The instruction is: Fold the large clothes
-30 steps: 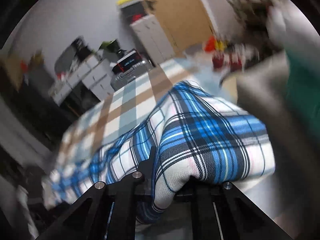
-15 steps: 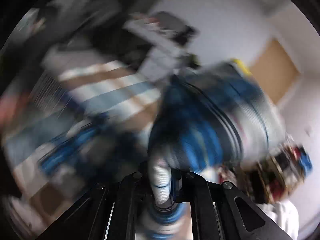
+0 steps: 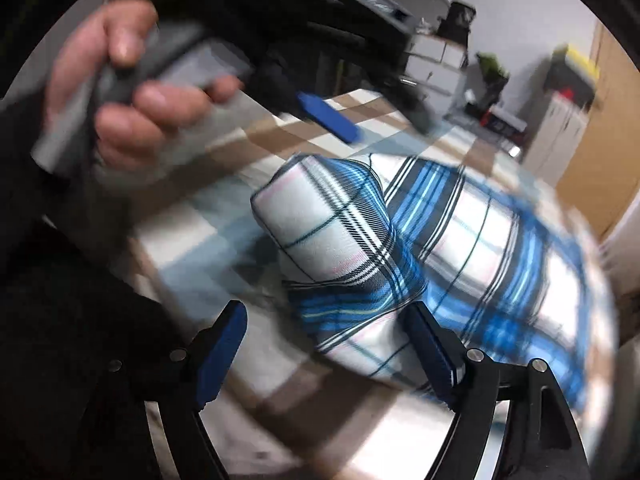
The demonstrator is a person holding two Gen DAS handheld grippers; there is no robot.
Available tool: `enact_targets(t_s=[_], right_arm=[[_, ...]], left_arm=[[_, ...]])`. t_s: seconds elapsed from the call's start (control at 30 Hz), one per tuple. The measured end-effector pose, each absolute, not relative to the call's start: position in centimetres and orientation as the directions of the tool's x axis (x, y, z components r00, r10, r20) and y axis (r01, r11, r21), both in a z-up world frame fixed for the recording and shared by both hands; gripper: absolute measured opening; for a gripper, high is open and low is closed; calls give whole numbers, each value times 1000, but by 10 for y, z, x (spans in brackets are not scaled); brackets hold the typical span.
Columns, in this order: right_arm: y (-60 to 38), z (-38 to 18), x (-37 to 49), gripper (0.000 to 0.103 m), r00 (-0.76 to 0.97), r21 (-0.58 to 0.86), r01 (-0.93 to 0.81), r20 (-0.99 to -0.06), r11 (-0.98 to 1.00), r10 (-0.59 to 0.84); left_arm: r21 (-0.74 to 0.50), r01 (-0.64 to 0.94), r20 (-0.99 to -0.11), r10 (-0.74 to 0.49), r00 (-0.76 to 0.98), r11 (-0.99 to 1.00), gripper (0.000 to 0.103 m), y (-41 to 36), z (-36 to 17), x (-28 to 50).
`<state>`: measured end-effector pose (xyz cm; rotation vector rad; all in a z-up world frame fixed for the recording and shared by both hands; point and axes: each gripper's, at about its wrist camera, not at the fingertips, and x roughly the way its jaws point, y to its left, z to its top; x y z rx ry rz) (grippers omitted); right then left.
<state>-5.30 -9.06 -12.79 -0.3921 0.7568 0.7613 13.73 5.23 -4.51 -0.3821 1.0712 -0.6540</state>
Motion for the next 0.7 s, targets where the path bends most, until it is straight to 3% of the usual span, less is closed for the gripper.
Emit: enact_targets(t_s=[0.13, 0.2, 0.33, 0.47, 0.53, 0.7], right_arm=[[-118, -110, -38, 82, 403, 162, -723, -691, 672, 600], [-136, -106, -27, 83, 390, 252, -680, -671, 689, 630], [-174, -109, 8, 83, 325, 509, -547, -602, 664, 729], [-207, -140, 52, 83, 260, 769, -272, -520, 579, 814], [-209, -155, 61, 80, 226, 812, -195, -509, 550, 831], [-191, -157, 66, 80, 208, 784, -205, -550, 586, 809]], left_arm=[[-551, 319, -764, -620, 178, 771, 65, 18, -65, 150], [-570, 311, -758, -633, 158, 761, 65, 14, -65, 149], [-697, 310, -636, -757, 150, 646, 64, 19, -42, 156], [-805, 282, -498, -853, 157, 522, 57, 37, -27, 172], [-862, 249, -411, -896, 169, 442, 57, 46, -19, 184], [-925, 259, -226, -950, 217, 279, 57, 59, 5, 187]])
